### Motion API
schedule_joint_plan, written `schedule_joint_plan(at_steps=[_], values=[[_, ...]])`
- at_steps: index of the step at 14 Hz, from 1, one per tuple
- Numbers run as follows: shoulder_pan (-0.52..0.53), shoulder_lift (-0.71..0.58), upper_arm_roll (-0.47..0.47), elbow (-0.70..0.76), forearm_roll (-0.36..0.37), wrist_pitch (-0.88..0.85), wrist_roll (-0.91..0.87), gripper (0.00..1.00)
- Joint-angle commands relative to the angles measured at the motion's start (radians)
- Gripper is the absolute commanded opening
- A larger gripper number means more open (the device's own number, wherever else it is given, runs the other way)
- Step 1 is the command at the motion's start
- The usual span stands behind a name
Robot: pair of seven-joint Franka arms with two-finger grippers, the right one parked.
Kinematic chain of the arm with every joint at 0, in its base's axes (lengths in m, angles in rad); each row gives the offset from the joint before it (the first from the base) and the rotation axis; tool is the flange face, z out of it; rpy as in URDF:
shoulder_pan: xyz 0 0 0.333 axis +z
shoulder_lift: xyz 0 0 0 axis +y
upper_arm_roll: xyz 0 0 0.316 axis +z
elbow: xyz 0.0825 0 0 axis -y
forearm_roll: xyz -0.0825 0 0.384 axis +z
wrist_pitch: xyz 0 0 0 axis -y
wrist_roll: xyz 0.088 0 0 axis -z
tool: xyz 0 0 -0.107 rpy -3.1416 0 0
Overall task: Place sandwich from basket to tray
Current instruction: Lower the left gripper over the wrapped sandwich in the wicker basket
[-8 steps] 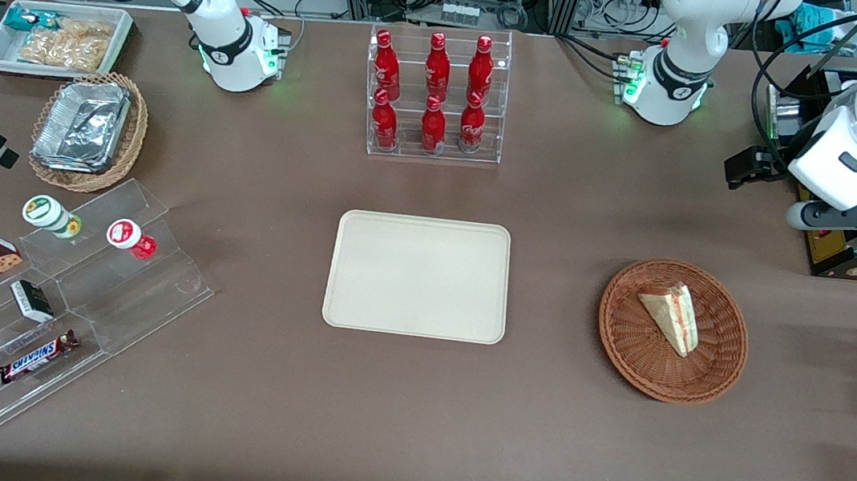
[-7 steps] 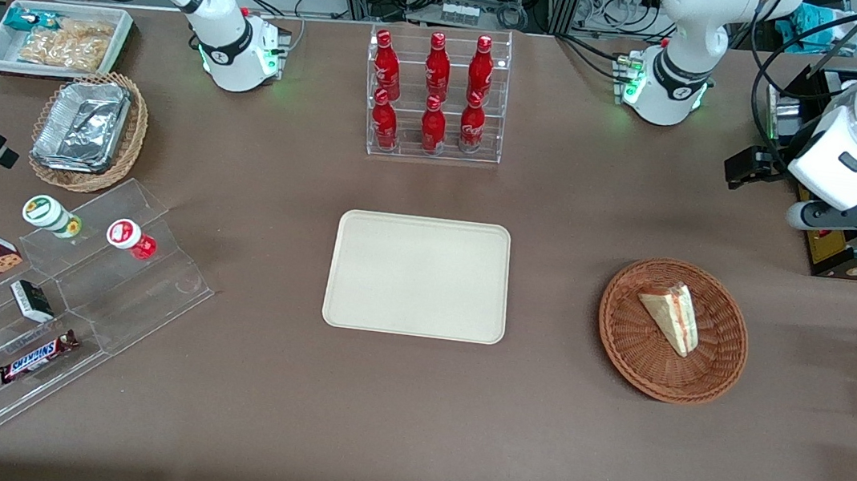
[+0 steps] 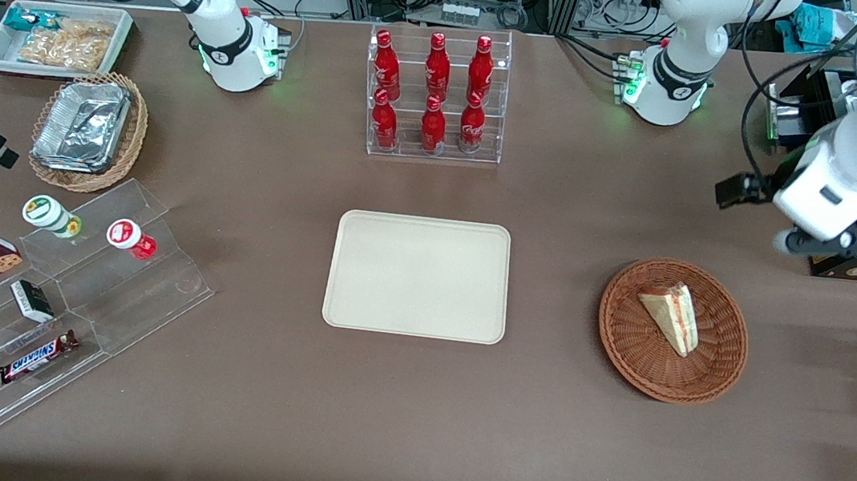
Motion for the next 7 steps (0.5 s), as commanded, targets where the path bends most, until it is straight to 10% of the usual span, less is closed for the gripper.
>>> schedule_joint_plan(at_steps=[1,7], values=[[0.009,0.009,0.042,-0.158,-0.002,0.168,-0.007,1.0],[0.014,0.094,0.077,-0.37,-0.003,0.567,-0.437,1.0]])
